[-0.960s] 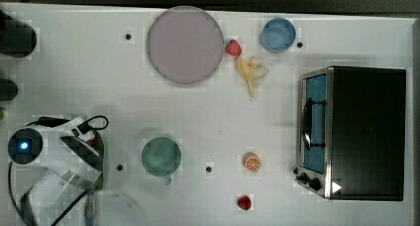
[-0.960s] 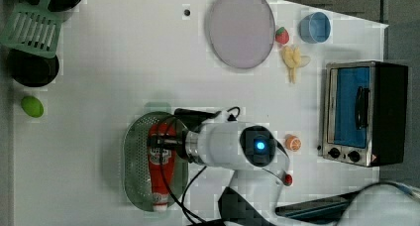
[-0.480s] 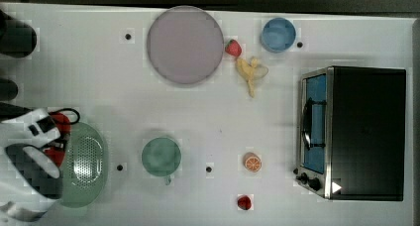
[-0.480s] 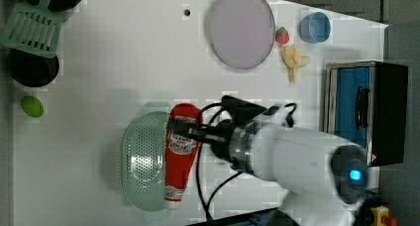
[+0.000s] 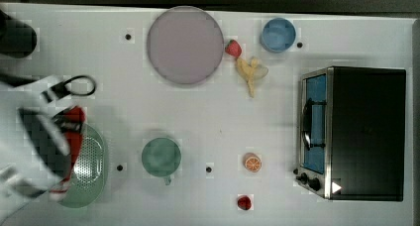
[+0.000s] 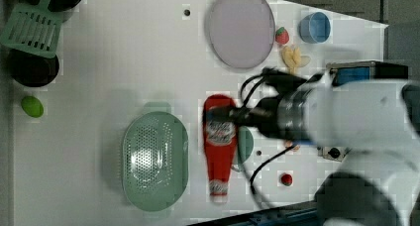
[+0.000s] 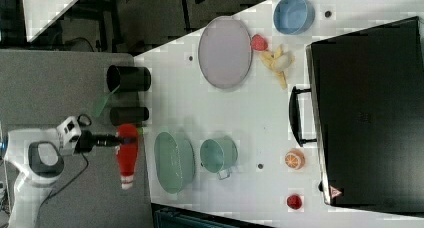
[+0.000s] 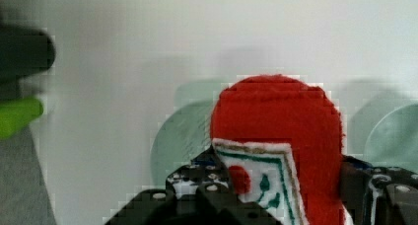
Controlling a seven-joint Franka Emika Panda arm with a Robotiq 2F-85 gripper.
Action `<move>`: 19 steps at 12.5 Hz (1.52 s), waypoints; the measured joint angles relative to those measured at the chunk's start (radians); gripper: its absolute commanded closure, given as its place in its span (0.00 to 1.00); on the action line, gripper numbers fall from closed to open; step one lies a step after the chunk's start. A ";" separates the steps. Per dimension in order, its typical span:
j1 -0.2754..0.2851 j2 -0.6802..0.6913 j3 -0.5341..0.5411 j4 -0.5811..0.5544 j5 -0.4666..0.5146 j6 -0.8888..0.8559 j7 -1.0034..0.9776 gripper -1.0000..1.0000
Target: Pick ketchup from strainer and place it on the table
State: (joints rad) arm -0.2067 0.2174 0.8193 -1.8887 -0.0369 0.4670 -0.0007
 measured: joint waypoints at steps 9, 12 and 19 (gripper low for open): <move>-0.230 0.057 -0.373 0.021 0.009 0.005 -0.345 0.41; -0.292 0.073 -0.462 -0.037 0.009 0.047 -0.367 0.41; -0.294 0.111 -0.474 -0.311 0.009 0.292 -0.401 0.41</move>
State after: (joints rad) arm -0.5010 0.3289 0.3450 -2.1992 -0.0279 0.7593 -0.4021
